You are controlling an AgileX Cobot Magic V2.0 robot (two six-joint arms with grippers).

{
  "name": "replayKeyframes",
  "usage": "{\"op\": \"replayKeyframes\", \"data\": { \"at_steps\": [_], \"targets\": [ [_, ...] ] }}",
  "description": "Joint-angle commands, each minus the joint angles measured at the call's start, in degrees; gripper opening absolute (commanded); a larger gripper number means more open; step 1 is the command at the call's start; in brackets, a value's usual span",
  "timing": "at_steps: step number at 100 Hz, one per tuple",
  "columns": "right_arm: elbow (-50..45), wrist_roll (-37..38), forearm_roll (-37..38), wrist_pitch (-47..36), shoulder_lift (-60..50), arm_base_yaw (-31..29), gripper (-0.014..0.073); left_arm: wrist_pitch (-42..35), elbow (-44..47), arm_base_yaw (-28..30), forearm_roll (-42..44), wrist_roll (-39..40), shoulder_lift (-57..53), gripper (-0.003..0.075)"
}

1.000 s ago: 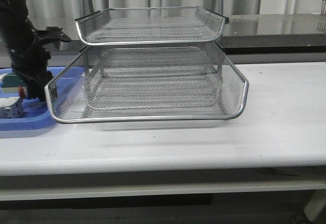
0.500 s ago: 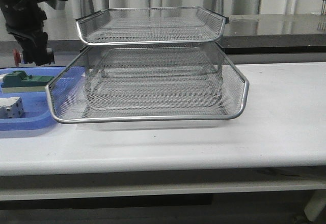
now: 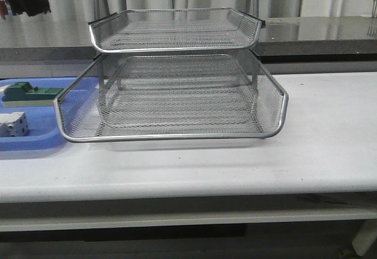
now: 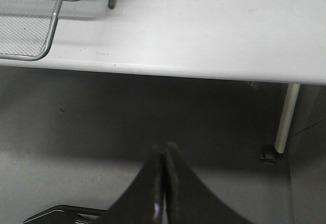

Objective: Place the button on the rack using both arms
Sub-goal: 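Lift the push button and carry it over the pulled-out mesh tray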

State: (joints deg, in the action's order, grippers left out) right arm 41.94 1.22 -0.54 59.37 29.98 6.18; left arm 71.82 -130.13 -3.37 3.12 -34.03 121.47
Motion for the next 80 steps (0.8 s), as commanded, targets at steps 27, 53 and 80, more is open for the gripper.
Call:
{"op": "replayKeyframes", "data": {
  "at_steps": [27,53,80],
  "targets": [
    [1.9,0.0,0.5,-3.0,0.2,-0.3,-0.0067,1.1,16.3,-0.8,-12.2,1.1,-18.4,-0.0014],
    [1.9,0.0,0.5,-3.0,0.2,-0.3,-0.0067,1.1,20.8,-8.8,-13.8,1.0,-21.5,-0.0014],
    [1.9,0.0,0.5,-3.0,0.2,-0.3,-0.0067,1.1,20.8,-22.2,-13.8,0.6,-20.5,-0.0014]
  ]
}}
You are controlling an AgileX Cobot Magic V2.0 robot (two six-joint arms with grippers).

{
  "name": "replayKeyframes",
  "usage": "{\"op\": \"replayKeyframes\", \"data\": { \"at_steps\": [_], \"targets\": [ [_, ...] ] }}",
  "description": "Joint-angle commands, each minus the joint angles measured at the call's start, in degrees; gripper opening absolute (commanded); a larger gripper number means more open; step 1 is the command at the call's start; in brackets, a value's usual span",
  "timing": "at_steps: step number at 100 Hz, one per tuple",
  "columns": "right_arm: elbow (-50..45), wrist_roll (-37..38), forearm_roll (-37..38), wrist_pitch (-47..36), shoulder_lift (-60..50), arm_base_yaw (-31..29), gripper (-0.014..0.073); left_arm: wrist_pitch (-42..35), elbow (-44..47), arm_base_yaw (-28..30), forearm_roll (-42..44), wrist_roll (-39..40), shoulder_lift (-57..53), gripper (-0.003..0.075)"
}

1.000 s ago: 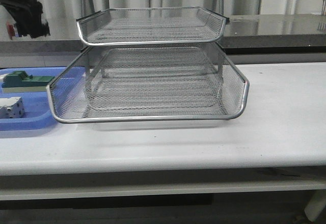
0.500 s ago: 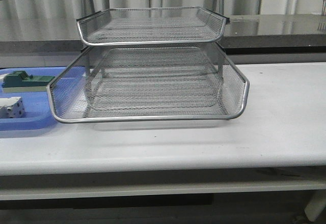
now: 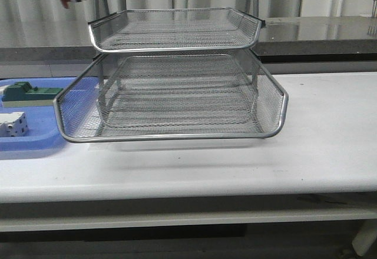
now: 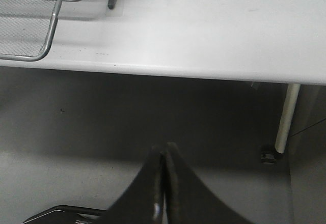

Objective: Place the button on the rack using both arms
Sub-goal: 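Lift the push button and carry it over the pulled-out mesh tray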

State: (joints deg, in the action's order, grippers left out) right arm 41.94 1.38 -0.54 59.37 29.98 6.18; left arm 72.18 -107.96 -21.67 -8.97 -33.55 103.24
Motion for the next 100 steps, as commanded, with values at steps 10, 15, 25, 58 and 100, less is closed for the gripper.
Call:
{"op": "replayKeyframes", "data": {
  "at_steps": [10,15,25,58,100],
  "targets": [
    [1.9,-0.2,0.5,-3.0,0.2,-0.3,-0.0067,0.7,-1.4,-7.6,-1.4,0.2,-0.9,-0.0014],
    [1.9,-0.2,0.5,-3.0,0.2,-0.3,-0.0067,0.7,-1.4,-9.1,-1.4,0.2,0.1,-0.0014],
    [1.9,-0.2,0.5,-3.0,0.2,-0.3,-0.0067,0.7,-1.4,-11.6,-1.4,0.2,2.6,-0.0014],
    [1.9,-0.2,0.5,-3.0,0.2,-0.3,-0.0067,0.7,-1.4,-13.4,-1.2,0.2,9.9,-0.0014],
    [1.9,-0.2,0.5,-3.0,0.2,-0.3,-0.0067,0.7,-1.4,-13.4,-3.0,0.2,11.9,-0.0014]
  ]
}}
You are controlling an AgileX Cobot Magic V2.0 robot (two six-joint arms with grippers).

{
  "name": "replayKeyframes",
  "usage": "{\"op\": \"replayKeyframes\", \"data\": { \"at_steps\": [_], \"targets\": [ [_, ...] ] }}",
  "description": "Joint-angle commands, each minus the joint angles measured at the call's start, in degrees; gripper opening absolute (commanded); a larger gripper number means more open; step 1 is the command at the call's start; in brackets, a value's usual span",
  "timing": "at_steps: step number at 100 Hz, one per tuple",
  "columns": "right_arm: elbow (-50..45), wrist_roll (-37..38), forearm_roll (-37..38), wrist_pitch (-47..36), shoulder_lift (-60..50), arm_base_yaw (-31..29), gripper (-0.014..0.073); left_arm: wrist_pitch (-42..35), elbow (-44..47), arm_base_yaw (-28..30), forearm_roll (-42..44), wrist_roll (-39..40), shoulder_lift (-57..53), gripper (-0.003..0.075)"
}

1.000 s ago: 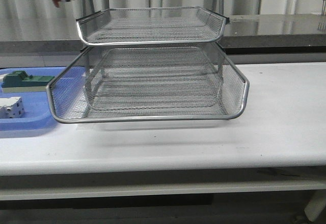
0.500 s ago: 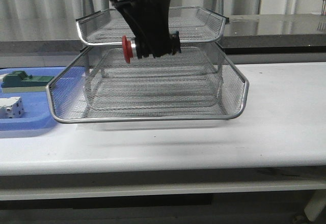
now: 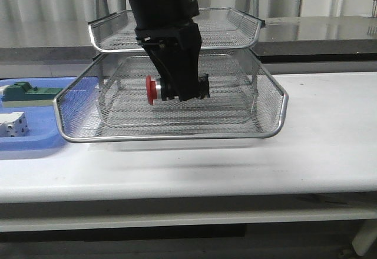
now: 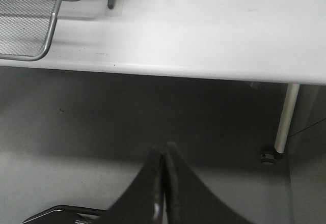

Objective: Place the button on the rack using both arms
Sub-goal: 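Lift the push button and carry it over the pulled-out mesh tray, then lower the button into the mesh tray and open the left gripper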

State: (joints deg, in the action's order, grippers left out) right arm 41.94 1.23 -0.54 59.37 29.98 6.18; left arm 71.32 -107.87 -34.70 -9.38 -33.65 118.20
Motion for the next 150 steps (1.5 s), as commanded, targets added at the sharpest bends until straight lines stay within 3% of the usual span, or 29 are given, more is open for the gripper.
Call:
{"op": "replayKeyframes", "data": {
  "at_steps": [1,18,25,48,58,104,150],
  "targets": [
    [1.9,0.0,0.5,-3.0,0.2,-0.3,-0.0067,1.6,-1.5,-0.4,-2.6,0.3,-3.1,-0.0014],
    [1.9,0.0,0.5,-3.0,0.2,-0.3,-0.0067,1.6,-1.5,-0.4,-2.6,0.3,-3.1,0.0],
    [1.9,0.0,0.5,-3.0,0.2,-0.3,-0.0067,1.6,-1.5,-0.4,-2.6,0.3,-3.1,0.0041],
    [1.9,0.0,0.5,-3.0,0.2,-0.3,-0.0067,1.6,-1.5,-0.4,-1.4,0.3,-3.1,0.0383],
    [1.9,0.0,0.5,-3.0,0.2,-0.3,-0.0067,1.6,-1.5,-0.4,-1.0,0.3,-3.1,0.0459],
    [1.9,0.0,0.5,-3.0,0.2,-0.3,-0.0067,1.6,-3.2,-0.4,-1.6,3.8,-3.7,0.0477],
    [1.9,0.0,0.5,-3.0,0.2,-0.3,-0.0067,1.6,-1.1,2.8,-2.2,9.8,-14.7,0.0476]
  ]
}}
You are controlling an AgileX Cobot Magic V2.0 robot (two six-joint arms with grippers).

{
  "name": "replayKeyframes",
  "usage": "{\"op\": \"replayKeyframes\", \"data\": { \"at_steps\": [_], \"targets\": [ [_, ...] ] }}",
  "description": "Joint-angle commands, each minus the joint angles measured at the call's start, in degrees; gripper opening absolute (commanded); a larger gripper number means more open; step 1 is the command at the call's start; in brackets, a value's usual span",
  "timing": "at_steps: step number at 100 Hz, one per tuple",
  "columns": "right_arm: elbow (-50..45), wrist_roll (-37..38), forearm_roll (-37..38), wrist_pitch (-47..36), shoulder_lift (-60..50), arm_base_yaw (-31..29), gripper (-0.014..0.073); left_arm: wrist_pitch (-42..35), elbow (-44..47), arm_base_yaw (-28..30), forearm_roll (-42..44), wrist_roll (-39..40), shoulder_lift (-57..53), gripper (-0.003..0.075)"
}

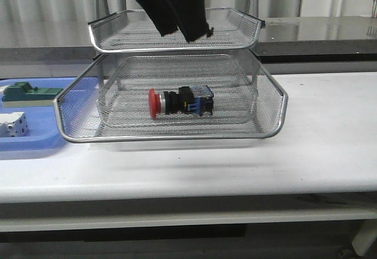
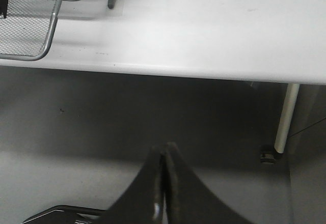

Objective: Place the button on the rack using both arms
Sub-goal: 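Lower the button into the mesh tray and open the left gripper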

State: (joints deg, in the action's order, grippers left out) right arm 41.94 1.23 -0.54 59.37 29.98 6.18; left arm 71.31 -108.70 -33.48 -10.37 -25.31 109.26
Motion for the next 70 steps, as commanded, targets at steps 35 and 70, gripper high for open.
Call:
{"op": "replayKeyframes", "data": {
  "at_steps": [35,70],
  "targets": [
    [1.9,0.0,0.5,-3.0,0.2,-0.3,-0.0067,-2.4,15.7,14.5,-1.5,2.5,-19.4,0.0474],
    [1.9,0.0,0.5,-3.0,0.2,-0.3,-0.0067,-21.6,39.3,26.3,-4.2,1.5,-39.5,0.0475]
  ]
}}
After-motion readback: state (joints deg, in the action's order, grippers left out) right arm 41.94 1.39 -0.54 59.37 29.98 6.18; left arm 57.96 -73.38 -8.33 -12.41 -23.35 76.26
